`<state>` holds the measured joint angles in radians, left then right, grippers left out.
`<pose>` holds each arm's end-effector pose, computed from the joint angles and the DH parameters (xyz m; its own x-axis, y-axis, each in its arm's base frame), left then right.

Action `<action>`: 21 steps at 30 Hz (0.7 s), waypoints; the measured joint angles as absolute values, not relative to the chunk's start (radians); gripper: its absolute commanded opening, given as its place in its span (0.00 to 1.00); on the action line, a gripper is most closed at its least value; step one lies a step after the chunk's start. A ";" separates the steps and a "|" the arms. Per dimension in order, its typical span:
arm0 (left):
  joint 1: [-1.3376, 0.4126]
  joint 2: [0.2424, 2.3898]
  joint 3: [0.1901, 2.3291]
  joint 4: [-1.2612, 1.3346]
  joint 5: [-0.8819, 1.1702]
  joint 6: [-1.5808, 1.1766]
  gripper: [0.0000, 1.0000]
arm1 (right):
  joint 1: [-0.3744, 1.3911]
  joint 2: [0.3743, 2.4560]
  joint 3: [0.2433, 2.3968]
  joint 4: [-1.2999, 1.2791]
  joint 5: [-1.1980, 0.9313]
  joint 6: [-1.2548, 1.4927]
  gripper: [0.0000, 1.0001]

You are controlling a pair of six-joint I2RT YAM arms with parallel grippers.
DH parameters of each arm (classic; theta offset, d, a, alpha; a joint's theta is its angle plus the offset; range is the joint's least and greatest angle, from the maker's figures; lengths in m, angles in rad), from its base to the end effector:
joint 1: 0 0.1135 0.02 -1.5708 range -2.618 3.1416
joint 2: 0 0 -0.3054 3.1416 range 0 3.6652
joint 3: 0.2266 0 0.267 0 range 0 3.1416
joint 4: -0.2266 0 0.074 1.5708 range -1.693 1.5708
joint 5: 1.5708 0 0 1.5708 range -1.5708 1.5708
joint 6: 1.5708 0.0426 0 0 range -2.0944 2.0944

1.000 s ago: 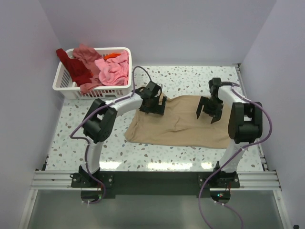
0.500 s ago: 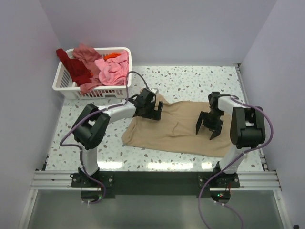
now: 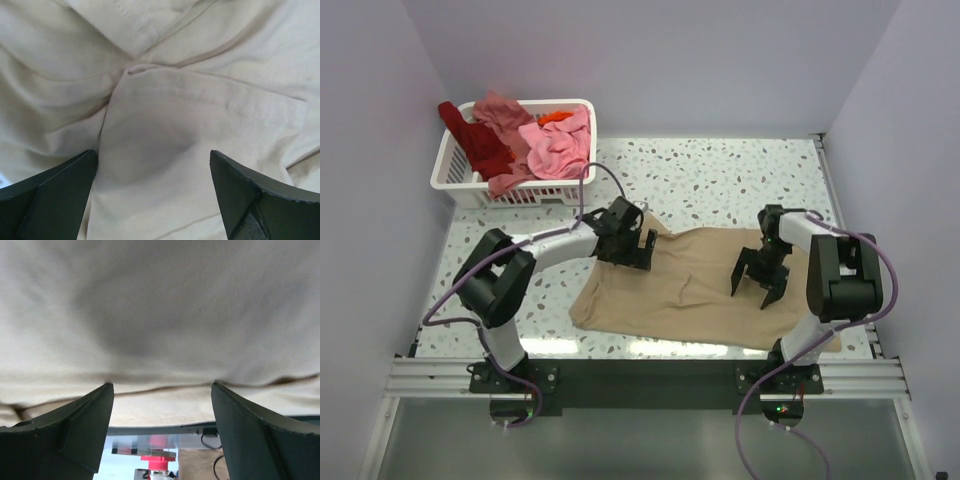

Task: Fold and stack the t-shirts
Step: Fold the tshirt

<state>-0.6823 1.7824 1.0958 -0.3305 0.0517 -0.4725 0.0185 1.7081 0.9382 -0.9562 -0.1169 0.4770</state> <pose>0.2972 -0.2443 0.1944 -0.8840 0.1327 -0.4482 0.2791 0.9190 -0.2785 0.2722 0.0100 0.1631 -0.8777 0.4398 0.1903 0.4532 0.8908 0.0313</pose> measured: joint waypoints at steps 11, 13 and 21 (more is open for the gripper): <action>-0.622 1.833 1.504 -0.513 0.041 -0.479 0.98 | 0.008 1.709 1.284 -1.033 -0.119 0.470 0.83; -0.601 1.869 1.552 -0.514 0.039 -0.479 0.96 | -0.014 1.709 1.309 -1.035 -0.124 0.466 0.83; -0.585 2.025 1.633 -0.575 0.037 -0.479 0.82 | -0.182 1.718 1.314 -1.046 -0.121 0.425 0.83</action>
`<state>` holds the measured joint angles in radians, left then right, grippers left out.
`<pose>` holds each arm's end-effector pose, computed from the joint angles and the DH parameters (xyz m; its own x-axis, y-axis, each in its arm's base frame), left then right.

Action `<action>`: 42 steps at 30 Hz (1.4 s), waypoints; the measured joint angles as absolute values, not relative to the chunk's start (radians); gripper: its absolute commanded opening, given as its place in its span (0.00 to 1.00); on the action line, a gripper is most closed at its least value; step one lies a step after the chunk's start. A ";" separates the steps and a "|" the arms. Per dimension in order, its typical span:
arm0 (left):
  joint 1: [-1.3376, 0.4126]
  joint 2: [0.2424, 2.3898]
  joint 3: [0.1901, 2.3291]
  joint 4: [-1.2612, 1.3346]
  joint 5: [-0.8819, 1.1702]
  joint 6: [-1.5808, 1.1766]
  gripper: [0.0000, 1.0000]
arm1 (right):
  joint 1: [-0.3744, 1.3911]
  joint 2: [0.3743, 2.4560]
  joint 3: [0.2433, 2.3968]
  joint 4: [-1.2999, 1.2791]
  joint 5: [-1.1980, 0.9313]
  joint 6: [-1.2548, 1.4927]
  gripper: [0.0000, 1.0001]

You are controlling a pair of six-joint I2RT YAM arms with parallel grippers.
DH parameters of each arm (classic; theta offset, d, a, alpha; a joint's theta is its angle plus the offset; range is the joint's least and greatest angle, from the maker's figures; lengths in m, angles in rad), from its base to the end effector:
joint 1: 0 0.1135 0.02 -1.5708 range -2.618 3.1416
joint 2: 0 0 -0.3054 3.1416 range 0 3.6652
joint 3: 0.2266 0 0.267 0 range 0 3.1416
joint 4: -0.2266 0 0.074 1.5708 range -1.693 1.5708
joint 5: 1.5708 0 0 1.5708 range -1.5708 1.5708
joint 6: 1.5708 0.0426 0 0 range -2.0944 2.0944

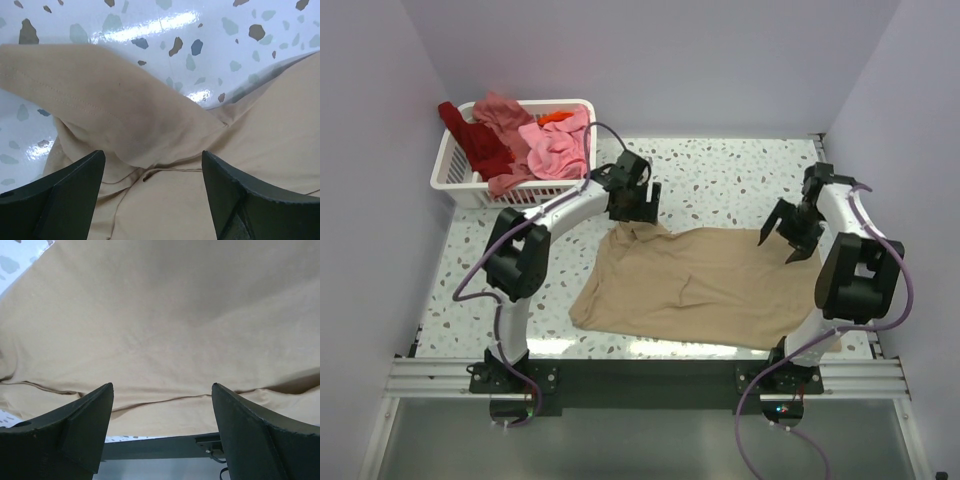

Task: Fold and stack the t-shirts
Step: Fold the tshirt

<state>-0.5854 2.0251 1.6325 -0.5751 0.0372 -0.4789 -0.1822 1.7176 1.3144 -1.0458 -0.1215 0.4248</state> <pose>0.4021 -0.2685 0.2478 -0.8718 0.0254 -0.4893 0.1893 0.9386 -0.2886 0.3369 -0.0568 0.2533 -0.8212 0.5673 -0.0611 0.5530 0.8177 0.1597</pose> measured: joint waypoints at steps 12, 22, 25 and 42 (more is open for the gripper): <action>-0.586 2.020 1.547 -0.604 0.051 -0.509 0.78 | -0.239 1.718 1.314 -1.055 -0.123 0.383 0.83; -0.586 2.032 1.546 -0.564 0.080 -0.530 0.70 | -0.249 1.718 1.311 -1.055 -0.123 0.374 0.83; -0.586 2.053 1.546 -0.559 0.087 -0.540 0.67 | -0.255 1.718 1.311 -1.056 -0.123 0.372 0.83; -0.586 2.097 1.563 -0.538 0.110 -0.567 0.27 | -0.336 1.830 1.402 -1.052 -0.089 0.347 0.83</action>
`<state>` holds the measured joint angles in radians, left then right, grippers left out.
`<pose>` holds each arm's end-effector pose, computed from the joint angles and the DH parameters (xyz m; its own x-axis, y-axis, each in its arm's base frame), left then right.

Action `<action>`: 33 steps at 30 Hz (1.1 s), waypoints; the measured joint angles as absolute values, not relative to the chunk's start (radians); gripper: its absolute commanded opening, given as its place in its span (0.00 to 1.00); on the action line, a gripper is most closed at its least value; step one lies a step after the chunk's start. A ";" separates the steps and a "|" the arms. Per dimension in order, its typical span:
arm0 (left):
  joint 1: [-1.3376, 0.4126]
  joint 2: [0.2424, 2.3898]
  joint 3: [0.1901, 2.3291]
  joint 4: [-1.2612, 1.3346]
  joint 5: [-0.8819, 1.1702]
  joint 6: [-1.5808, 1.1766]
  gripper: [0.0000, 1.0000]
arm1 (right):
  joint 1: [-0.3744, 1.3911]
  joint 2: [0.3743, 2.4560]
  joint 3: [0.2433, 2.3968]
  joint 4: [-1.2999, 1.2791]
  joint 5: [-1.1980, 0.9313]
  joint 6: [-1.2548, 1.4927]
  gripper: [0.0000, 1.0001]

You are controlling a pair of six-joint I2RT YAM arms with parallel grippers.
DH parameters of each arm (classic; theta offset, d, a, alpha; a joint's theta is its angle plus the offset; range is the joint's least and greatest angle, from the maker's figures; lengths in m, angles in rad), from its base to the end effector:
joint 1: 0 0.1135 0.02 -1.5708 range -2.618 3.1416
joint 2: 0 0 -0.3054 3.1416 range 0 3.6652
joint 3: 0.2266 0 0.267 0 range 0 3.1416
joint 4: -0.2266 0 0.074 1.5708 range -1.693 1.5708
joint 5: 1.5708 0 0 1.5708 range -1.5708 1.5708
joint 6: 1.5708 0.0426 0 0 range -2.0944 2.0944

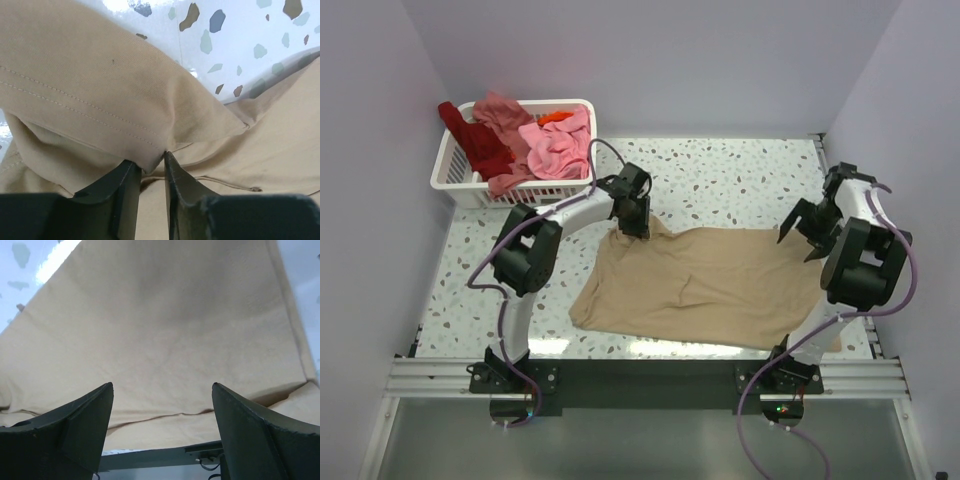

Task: Fold and stack the t-shirts
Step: Fold the tshirt

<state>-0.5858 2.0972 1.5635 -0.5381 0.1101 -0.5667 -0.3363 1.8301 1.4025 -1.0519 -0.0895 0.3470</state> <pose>0.4004 -0.2713 0.1947 -0.9358 -0.0195 -0.3519 0.1078 0.9348 -0.3383 0.3510 -0.1187 0.2394 -0.7749 0.6297 -0.0555 0.6216 0.7749 0.1147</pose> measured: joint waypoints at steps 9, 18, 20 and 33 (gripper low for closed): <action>-0.586 2.097 1.631 -0.541 0.129 -0.593 0.10 | -0.373 1.925 1.491 -0.991 -0.012 0.358 0.82; -0.584 2.097 1.680 -0.556 0.152 -0.619 0.03 | -0.374 1.959 1.547 -0.901 0.116 0.358 0.82; -0.583 2.097 1.680 -0.569 0.157 -0.626 0.02 | -0.376 1.962 1.548 -0.884 0.134 0.358 0.82; -0.573 2.096 1.692 -0.667 0.179 -0.643 0.00 | -0.376 1.965 1.454 -0.684 0.168 0.384 0.74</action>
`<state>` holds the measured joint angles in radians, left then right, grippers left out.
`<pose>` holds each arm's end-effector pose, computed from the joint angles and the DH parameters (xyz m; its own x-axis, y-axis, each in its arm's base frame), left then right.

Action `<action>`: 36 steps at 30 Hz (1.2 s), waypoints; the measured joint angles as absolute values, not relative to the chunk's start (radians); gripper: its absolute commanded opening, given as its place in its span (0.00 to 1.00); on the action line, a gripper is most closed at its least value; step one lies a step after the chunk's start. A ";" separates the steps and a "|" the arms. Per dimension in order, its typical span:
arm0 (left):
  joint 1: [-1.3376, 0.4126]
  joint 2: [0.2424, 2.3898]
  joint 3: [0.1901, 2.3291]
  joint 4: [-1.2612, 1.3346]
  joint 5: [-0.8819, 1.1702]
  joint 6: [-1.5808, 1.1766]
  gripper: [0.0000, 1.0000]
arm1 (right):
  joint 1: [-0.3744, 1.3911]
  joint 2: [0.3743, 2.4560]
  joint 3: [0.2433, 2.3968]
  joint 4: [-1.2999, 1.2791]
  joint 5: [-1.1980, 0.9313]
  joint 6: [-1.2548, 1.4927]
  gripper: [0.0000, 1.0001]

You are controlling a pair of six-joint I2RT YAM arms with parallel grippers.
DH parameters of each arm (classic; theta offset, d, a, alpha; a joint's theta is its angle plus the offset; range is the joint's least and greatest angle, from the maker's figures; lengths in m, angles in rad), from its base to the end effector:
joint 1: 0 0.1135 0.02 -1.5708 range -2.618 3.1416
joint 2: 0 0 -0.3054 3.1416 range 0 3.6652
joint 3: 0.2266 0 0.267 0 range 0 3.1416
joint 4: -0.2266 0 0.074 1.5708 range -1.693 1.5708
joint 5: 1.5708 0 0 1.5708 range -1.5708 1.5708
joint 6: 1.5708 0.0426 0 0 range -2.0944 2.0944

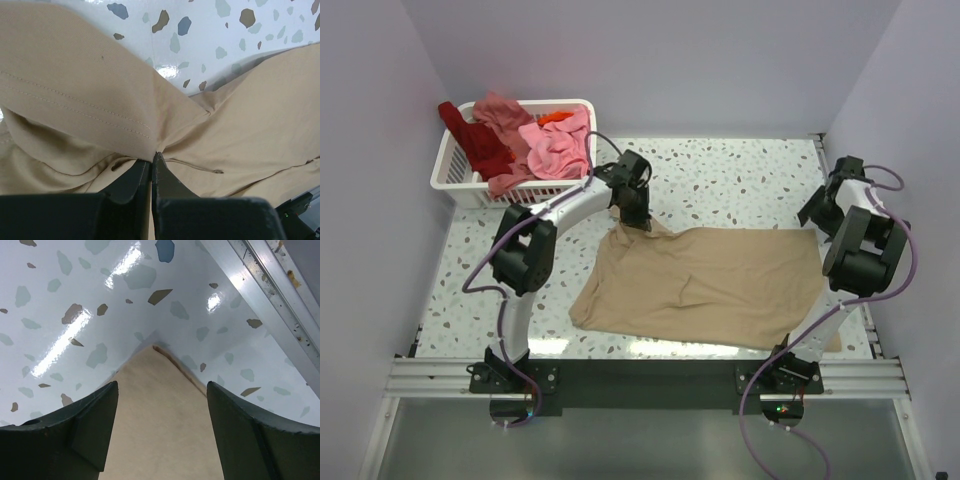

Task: Fold and stack the t-shirts
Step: Fold the tshirt

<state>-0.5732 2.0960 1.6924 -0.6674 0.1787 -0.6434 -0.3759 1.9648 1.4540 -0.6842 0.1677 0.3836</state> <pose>0.4088 -0.2729 0.2290 -0.9531 -0.0875 -0.2898 0.0419 0.9101 -0.4123 0.4030 -0.1667 0.2127 -0.6456 0.6515 -0.3985 0.7123 0.7018 -0.0066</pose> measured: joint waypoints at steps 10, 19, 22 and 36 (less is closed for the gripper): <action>-0.567 2.071 1.700 -0.714 0.176 -0.668 0.00 | -0.376 2.006 1.402 -0.548 0.169 0.411 0.69; -0.565 2.062 1.701 -0.741 0.171 -0.671 0.00 | -0.378 2.027 1.420 -0.499 0.177 0.411 0.47; -0.565 2.058 1.701 -0.744 0.170 -0.672 0.00 | -0.379 2.030 1.423 -0.492 0.182 0.411 0.40; -0.565 2.019 1.697 -0.740 0.172 -0.681 0.00 | -0.383 2.026 1.409 -0.468 0.158 0.411 0.29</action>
